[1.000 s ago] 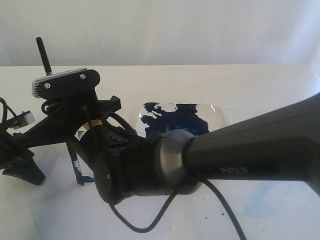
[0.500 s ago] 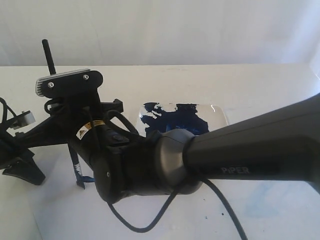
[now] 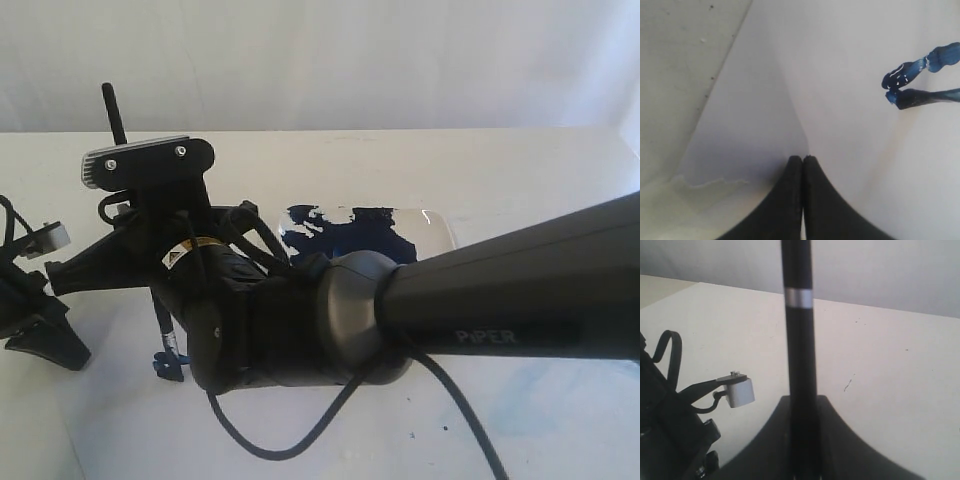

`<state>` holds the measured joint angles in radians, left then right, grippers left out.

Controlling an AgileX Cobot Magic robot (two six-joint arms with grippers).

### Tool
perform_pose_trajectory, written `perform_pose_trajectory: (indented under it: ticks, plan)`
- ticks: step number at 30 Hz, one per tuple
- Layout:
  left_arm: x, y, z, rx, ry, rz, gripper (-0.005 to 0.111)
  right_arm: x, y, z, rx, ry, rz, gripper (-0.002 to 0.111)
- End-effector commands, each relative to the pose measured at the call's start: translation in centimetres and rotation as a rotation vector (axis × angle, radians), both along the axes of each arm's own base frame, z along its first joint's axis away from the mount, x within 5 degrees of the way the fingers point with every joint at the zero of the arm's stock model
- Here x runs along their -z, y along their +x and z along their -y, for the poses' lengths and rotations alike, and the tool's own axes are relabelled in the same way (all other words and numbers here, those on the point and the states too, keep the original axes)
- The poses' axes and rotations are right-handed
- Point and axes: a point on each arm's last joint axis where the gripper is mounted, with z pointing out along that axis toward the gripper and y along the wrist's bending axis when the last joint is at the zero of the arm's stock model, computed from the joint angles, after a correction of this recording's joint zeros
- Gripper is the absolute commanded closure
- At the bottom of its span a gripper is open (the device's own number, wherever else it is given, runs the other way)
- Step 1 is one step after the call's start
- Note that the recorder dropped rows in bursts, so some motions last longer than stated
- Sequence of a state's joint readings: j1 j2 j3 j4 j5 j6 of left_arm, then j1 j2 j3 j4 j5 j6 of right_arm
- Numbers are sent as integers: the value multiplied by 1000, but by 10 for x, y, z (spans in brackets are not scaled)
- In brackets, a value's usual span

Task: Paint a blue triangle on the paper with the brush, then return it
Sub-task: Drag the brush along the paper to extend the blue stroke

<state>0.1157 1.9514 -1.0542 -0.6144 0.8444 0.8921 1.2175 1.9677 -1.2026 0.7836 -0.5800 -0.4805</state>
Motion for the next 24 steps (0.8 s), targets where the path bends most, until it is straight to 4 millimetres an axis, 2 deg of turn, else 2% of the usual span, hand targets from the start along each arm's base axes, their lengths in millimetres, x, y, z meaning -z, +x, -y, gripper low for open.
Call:
perform_pose_trajectory:
  ticks: [1, 8, 14, 24]
  plan:
    - [4, -4, 0, 17, -3, -29, 107, -5, -5, 1, -10, 1, -9, 108]
    - [4, -4, 0, 16, -6, -31, 107, -9, -5, 5, 14, -29, -31, 108]
    - [4, -4, 0, 16, -7, -32, 107, -17, -12, 7, 19, -58, -15, 108]
    - [4, -4, 0, 17, -8, -33, 107, -15, -17, 9, 51, -110, -36, 108]
